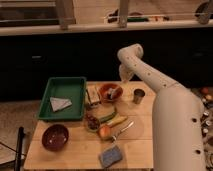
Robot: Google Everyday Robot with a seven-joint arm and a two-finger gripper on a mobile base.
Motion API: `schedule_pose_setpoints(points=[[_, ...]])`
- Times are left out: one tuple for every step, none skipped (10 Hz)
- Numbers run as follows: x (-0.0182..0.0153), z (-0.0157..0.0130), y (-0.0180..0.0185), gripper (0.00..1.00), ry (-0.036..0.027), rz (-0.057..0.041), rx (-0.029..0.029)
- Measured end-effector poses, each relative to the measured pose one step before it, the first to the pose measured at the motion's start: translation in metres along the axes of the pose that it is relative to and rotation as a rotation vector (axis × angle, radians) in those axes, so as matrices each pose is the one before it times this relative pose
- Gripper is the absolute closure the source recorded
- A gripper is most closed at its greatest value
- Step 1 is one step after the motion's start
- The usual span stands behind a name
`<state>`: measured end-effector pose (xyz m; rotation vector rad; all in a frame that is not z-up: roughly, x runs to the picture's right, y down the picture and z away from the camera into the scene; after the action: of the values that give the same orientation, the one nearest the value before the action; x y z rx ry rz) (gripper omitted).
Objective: Wipe red bowl with brush
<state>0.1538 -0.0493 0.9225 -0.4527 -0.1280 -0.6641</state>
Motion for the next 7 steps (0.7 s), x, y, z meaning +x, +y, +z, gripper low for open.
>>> schedule_pose_setpoints(points=[[0.00548, -0.00388, 0.00435, 1.00, 0.02641, 0.01990, -0.01149], [0.00775, -0.00411, 0.00509, 1.00, 0.04071, 0.02975, -0.01474], [0.00378, -0.00093, 0.00234, 1.00, 0.02159, 0.01703, -0.00721], [0.00493, -0.00044, 0.00226, 1.00, 0.03141, 0.02321, -0.00862], [0.00363, 0.00124, -0.00222, 1.00, 0.02805, 0.02683, 0.00642], [0.00085, 0.00212, -0.00312, 1.00, 0.01671, 0.01726, 0.01175], [0.00113, 0.00328, -0.00303, 1.00, 0.01220, 0.02176, 0.02130]])
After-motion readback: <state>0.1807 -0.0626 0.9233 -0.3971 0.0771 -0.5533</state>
